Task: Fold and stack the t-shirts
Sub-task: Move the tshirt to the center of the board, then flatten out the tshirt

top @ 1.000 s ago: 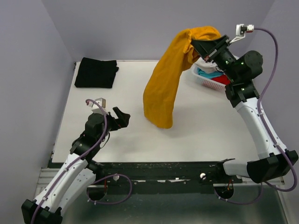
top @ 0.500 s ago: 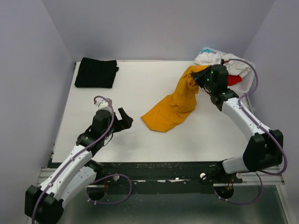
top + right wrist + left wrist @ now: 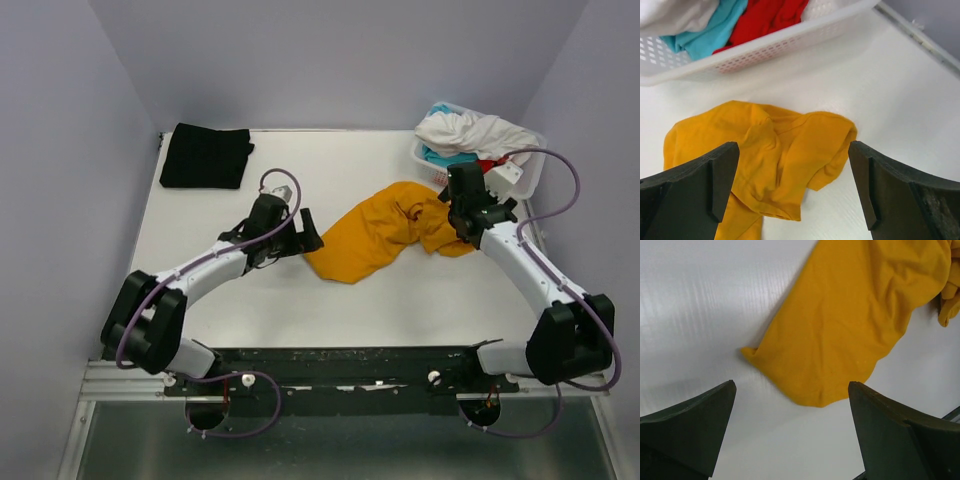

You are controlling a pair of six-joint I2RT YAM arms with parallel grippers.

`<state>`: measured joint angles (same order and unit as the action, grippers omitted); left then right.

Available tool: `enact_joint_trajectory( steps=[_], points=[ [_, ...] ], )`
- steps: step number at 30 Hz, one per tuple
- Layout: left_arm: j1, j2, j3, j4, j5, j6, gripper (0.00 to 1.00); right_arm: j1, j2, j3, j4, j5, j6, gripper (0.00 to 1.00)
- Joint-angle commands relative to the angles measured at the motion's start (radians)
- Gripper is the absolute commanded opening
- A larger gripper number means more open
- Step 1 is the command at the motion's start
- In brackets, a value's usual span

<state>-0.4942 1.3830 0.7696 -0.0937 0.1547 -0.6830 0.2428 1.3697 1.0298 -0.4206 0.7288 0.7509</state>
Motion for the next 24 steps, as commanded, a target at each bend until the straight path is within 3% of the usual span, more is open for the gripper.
enact_joint_trajectory(
  steps=[1,3,7,12,16,20,21,22,23,24],
  points=[
    [-0.035,0.147,0.130,-0.034,0.023,0.017,0.99,-0.001,-0.115,-0.032,0.070,0.019,-0.228,1.00],
    [-0.055,0.200,0.171,-0.071,0.003,0.023,0.98,-0.001,-0.139,-0.087,0.205,-0.163,-0.354,1.00],
    [-0.086,0.275,0.245,-0.190,-0.109,0.031,0.97,-0.001,-0.101,-0.109,0.319,-0.440,-0.464,1.00],
    [-0.107,0.338,0.290,-0.241,-0.121,0.014,0.94,-0.001,0.041,-0.045,0.270,-0.455,-0.443,1.00],
    [-0.122,0.413,0.331,-0.241,-0.073,-0.005,0.83,0.000,0.067,-0.057,0.291,-0.412,-0.404,1.00],
    [-0.137,0.478,0.393,-0.263,-0.062,-0.020,0.60,-0.001,0.044,-0.084,0.328,-0.436,-0.406,1.00],
    [-0.139,0.493,0.412,-0.270,-0.064,-0.024,0.48,0.000,0.040,-0.090,0.334,-0.441,-0.411,1.00],
    [-0.142,0.504,0.424,-0.272,-0.064,-0.024,0.31,-0.001,0.038,-0.094,0.336,-0.443,-0.412,1.00],
    [-0.145,0.514,0.436,-0.272,-0.068,-0.025,0.03,0.000,0.038,-0.095,0.337,-0.442,-0.416,1.00],
    [-0.146,0.517,0.442,-0.276,-0.077,-0.027,0.00,-0.002,0.040,-0.096,0.337,-0.440,-0.420,1.00]
  ],
)
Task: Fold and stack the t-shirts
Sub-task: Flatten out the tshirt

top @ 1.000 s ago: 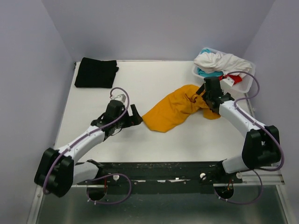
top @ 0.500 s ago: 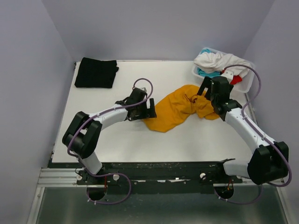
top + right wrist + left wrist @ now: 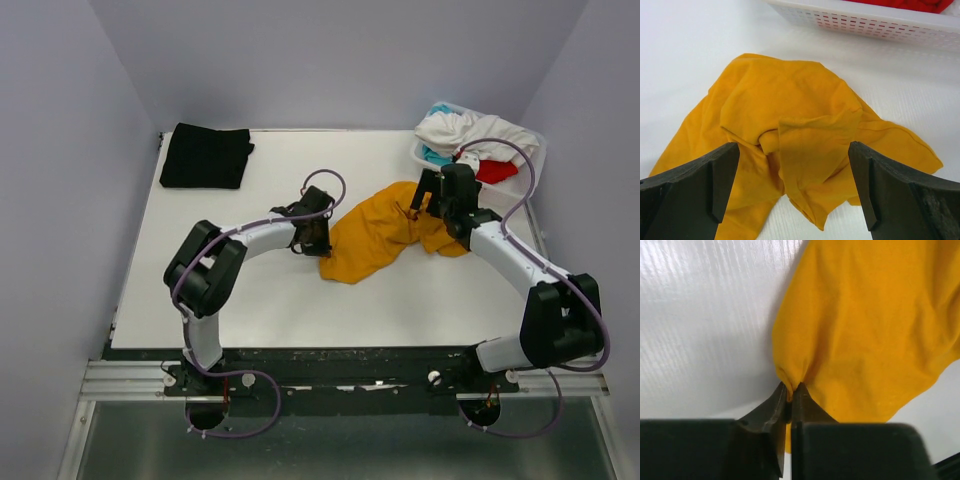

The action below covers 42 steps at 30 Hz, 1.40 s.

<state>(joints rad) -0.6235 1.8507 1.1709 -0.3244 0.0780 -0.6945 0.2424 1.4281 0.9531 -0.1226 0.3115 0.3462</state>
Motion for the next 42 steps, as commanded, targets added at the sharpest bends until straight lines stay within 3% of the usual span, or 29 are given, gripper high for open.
enact_joint_trajectory(
  steps=[1,8,14,22,28,34,40,42],
  points=[
    [-0.019,0.044,0.038,-0.042,-0.009,-0.012,0.00,0.000,-0.016,-0.019,0.036,-0.019,-0.015,1.00],
    [-0.021,-0.218,-0.189,0.053,-0.177,-0.001,0.00,0.000,0.033,0.006,0.015,-0.044,0.022,1.00],
    [-0.021,-0.368,-0.326,0.083,-0.196,-0.016,0.00,0.002,0.148,0.076,-0.001,-0.044,0.130,0.88],
    [-0.019,-0.400,-0.382,0.082,-0.217,-0.037,0.00,0.029,0.186,0.079,-0.019,-0.041,0.160,0.82],
    [-0.020,-0.407,-0.381,0.078,-0.231,-0.034,0.00,0.030,0.109,-0.008,-0.064,0.059,0.216,0.73],
    [-0.020,-0.409,-0.373,0.070,-0.247,-0.030,0.00,0.031,0.035,-0.087,-0.073,0.049,0.255,0.69],
    [-0.021,-0.413,-0.373,0.076,-0.245,-0.026,0.00,0.031,0.016,-0.138,0.014,-0.020,0.269,0.51],
    [-0.019,-0.420,-0.376,0.077,-0.251,-0.026,0.00,0.030,0.033,-0.127,0.023,-0.004,0.274,0.30]
  ],
)
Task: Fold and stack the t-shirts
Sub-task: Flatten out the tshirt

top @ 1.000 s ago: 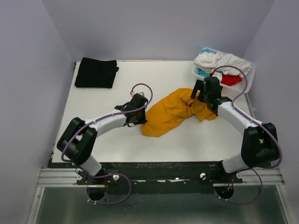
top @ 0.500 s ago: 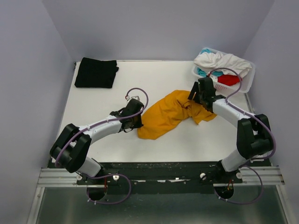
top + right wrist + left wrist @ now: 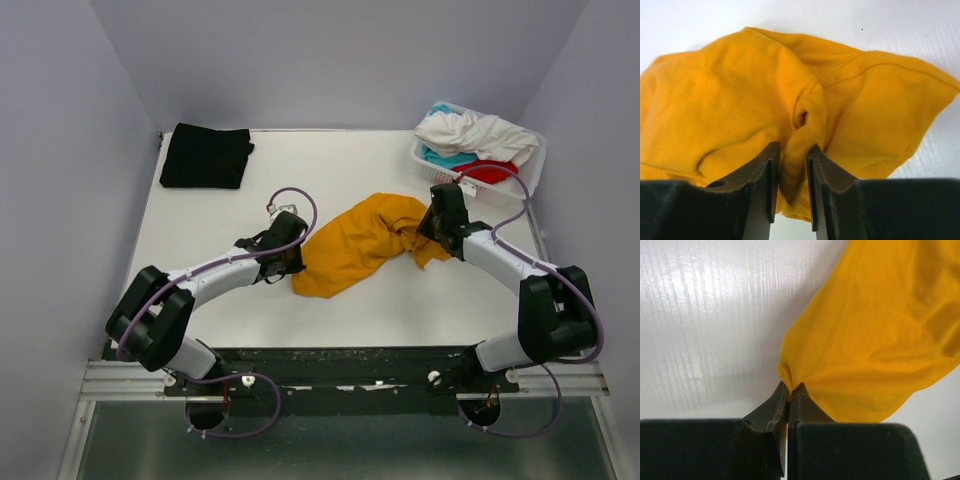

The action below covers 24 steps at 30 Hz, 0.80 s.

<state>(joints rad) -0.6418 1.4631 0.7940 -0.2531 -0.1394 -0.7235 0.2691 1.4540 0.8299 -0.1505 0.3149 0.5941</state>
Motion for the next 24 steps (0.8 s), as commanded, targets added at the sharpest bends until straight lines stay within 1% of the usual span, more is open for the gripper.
enact_joint_trajectory(
  steps=[1,3,4,6,8,10,14,17,20,22,24],
  points=[
    [-0.001,-0.037,0.002,0.006,-0.041,0.003,0.00,0.004,0.016,0.009,0.051,0.011,0.027,0.20],
    [0.000,-0.053,0.013,-0.006,-0.072,0.009,0.00,0.005,0.020,0.039,0.043,0.065,0.005,0.05],
    [0.001,-0.062,0.028,-0.024,-0.096,0.012,0.00,0.004,0.019,0.064,0.020,0.102,-0.007,0.01],
    [0.005,-0.092,0.066,-0.065,-0.150,0.026,0.00,0.004,-0.003,0.133,-0.058,0.203,-0.027,0.01],
    [0.011,-0.135,0.112,-0.114,-0.221,0.040,0.00,0.004,-0.052,0.190,-0.095,0.277,-0.065,0.01],
    [0.019,-0.197,0.162,-0.151,-0.282,0.058,0.00,0.004,-0.125,0.222,-0.102,0.325,-0.102,0.01],
    [0.027,-0.360,0.247,-0.177,-0.385,0.132,0.00,0.004,-0.274,0.288,-0.104,0.355,-0.201,0.01],
    [0.030,-0.516,0.295,-0.163,-0.443,0.204,0.00,0.004,-0.379,0.370,-0.124,0.355,-0.243,0.01],
    [0.033,-0.674,0.344,-0.144,-0.450,0.268,0.00,0.004,-0.468,0.462,-0.149,0.305,-0.276,0.01],
    [0.033,-0.768,0.374,-0.141,-0.417,0.301,0.00,0.004,-0.530,0.524,-0.152,0.229,-0.299,0.01],
    [0.032,-0.853,0.400,-0.134,-0.363,0.329,0.00,0.004,-0.584,0.578,-0.154,0.119,-0.312,0.01]
  ],
)
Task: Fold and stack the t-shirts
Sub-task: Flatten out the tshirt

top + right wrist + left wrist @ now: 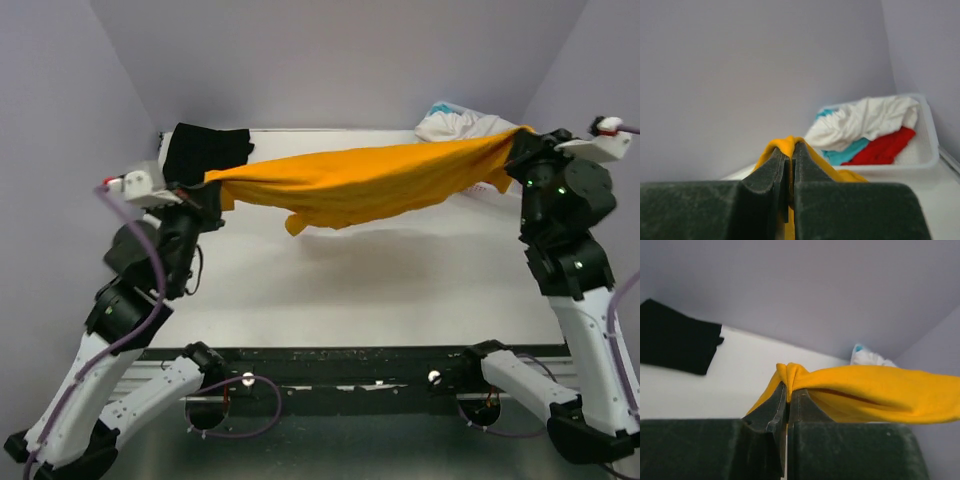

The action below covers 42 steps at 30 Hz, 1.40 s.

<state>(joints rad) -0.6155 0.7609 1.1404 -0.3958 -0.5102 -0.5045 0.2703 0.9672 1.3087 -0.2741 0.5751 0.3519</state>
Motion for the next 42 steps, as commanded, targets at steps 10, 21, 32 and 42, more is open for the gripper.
enact_joint_trajectory(
  steps=[10,21,32,42],
  points=[
    [0.005,-0.280,0.185,-0.013,0.178,0.173,0.00,0.003,-0.145,0.282,-0.082,-0.477,-0.055,0.01],
    [0.104,0.160,0.378,-0.080,0.050,0.286,0.00,0.003,0.118,0.195,0.080,-0.229,-0.144,0.01],
    [0.362,0.267,0.395,-0.171,0.355,0.243,0.00,0.002,0.053,0.041,0.091,-0.206,-0.176,0.01],
    [0.444,0.284,0.065,-0.225,0.313,0.138,0.00,0.003,0.004,-0.321,-0.228,-0.168,-0.016,0.06]
  ],
)
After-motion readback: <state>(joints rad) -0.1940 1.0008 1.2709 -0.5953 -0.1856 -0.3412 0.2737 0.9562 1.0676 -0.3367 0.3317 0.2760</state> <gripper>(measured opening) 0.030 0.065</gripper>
